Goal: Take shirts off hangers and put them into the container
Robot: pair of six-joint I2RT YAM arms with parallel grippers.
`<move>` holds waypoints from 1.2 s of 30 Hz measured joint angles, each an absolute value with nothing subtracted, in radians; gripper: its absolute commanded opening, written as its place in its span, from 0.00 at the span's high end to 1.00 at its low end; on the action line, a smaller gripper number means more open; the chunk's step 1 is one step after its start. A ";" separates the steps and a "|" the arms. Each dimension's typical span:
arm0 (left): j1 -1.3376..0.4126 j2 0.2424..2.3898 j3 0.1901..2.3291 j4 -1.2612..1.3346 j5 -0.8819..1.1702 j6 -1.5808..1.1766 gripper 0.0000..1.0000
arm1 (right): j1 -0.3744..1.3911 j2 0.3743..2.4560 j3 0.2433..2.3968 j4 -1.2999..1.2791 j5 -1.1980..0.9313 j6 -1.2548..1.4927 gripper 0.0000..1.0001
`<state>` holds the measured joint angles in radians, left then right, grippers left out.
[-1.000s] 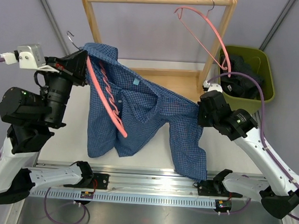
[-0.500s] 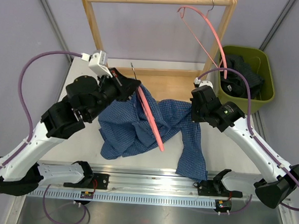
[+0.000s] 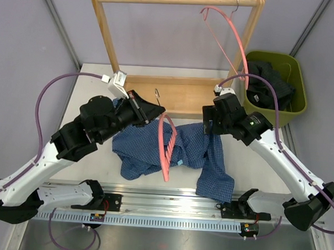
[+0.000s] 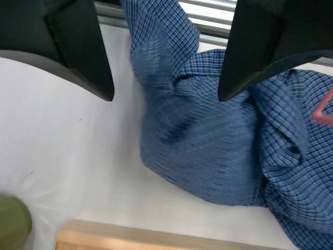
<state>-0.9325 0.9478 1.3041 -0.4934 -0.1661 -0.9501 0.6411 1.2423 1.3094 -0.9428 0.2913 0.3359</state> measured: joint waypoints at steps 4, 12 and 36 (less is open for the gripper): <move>-0.933 1.033 1.404 -0.501 -0.192 -0.847 1.00 | 0.641 1.183 1.338 -0.945 0.268 0.299 0.01; -0.936 1.269 1.535 -0.539 -0.263 -0.587 1.00 | 0.640 1.034 1.653 -0.971 0.182 0.253 0.01; -0.994 1.592 1.804 -0.585 -0.329 -0.323 1.00 | 0.649 1.166 1.618 -1.045 -0.164 0.243 0.49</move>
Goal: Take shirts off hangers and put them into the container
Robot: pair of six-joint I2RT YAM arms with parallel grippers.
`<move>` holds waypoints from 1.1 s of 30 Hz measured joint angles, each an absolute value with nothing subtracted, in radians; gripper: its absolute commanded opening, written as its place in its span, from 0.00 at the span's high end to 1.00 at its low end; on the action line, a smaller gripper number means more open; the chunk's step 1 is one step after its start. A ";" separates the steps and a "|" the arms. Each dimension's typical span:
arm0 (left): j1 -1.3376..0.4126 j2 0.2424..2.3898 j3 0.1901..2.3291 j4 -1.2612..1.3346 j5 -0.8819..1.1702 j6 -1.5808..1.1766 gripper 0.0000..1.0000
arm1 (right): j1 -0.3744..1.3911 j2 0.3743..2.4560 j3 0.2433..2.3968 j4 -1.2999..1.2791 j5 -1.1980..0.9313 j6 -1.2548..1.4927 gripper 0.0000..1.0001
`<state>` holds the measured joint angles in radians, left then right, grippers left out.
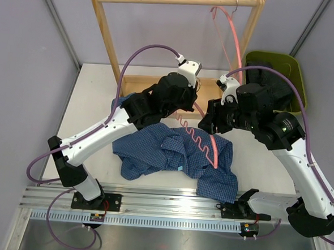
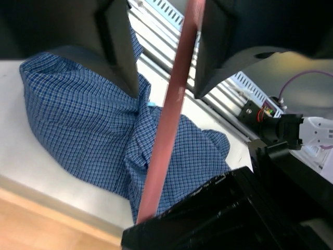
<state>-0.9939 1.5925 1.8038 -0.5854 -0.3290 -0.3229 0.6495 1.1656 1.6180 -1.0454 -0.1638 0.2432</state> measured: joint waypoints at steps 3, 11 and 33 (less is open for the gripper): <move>-0.994 1.608 1.834 -0.600 -0.320 -0.322 1.00 | 0.653 1.166 1.597 -1.045 -0.187 0.250 0.68; -0.991 1.646 1.903 -0.666 -0.314 -0.320 1.00 | 0.646 1.174 1.583 -1.053 -0.166 0.281 0.98; -1.038 1.268 1.690 -0.624 -0.467 -0.294 0.01 | 0.666 1.191 1.586 -1.044 -0.155 0.265 1.00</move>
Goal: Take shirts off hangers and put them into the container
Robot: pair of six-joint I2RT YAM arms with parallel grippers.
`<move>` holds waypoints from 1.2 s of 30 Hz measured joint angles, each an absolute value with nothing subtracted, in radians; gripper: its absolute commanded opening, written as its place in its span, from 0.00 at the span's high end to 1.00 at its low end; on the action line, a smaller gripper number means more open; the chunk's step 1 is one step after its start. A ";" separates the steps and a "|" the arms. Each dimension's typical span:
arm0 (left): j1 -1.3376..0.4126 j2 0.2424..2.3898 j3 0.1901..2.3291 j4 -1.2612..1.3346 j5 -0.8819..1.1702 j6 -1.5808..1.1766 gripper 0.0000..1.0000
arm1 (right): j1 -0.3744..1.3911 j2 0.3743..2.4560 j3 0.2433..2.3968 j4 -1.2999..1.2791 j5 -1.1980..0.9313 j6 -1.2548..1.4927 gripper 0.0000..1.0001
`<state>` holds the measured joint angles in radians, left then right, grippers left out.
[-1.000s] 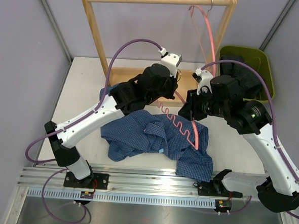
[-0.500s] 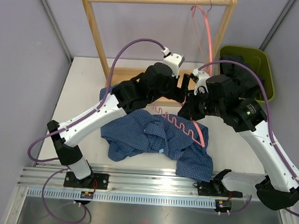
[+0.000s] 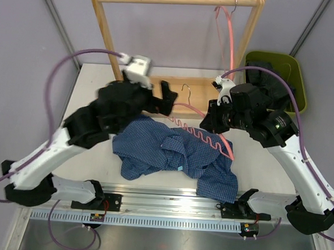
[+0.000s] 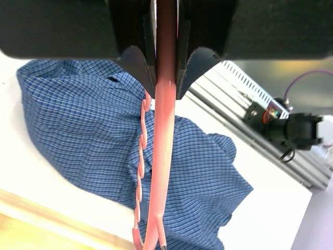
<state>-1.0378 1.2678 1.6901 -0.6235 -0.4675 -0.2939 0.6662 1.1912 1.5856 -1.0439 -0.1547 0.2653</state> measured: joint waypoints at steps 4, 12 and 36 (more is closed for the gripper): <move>-1.037 0.979 1.607 -0.566 -0.576 -0.287 0.01 | 0.667 1.191 1.598 -1.042 -0.094 0.265 1.00; -1.037 0.723 1.431 -0.514 -0.664 -0.352 0.01 | 0.667 1.224 1.703 -0.966 -0.009 0.261 1.00; -1.037 0.729 1.249 -0.616 -0.627 -0.447 0.01 | 0.667 1.734 2.510 -0.881 0.287 0.134 1.00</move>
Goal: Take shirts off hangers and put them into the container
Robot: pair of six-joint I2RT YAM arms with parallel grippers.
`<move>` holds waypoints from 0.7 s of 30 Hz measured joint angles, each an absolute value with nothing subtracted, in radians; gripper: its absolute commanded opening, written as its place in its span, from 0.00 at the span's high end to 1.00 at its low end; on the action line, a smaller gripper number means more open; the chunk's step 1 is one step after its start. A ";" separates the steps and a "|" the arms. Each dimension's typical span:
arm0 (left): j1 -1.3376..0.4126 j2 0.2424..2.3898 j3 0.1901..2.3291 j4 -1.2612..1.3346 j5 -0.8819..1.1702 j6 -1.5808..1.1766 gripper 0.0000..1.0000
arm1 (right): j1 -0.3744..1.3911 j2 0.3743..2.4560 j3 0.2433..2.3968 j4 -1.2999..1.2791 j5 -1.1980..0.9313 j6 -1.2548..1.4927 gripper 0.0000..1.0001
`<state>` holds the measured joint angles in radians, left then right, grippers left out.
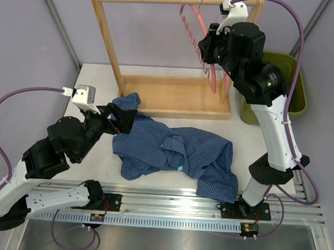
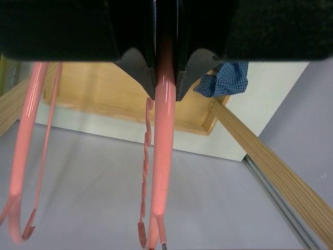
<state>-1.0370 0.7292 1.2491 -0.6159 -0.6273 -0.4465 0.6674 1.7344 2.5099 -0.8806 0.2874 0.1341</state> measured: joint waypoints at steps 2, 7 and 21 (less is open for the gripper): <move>-1.037 0.730 1.249 -0.619 -0.628 -0.447 0.01 | 0.668 1.764 2.551 -0.900 0.300 0.132 1.00; -1.037 0.728 1.249 -0.620 -0.628 -0.455 0.01 | 0.663 1.848 2.582 -0.883 0.326 0.133 1.00; -1.037 0.713 1.242 -0.636 -0.624 -0.488 0.01 | 0.601 1.949 2.582 -0.818 0.332 0.179 0.82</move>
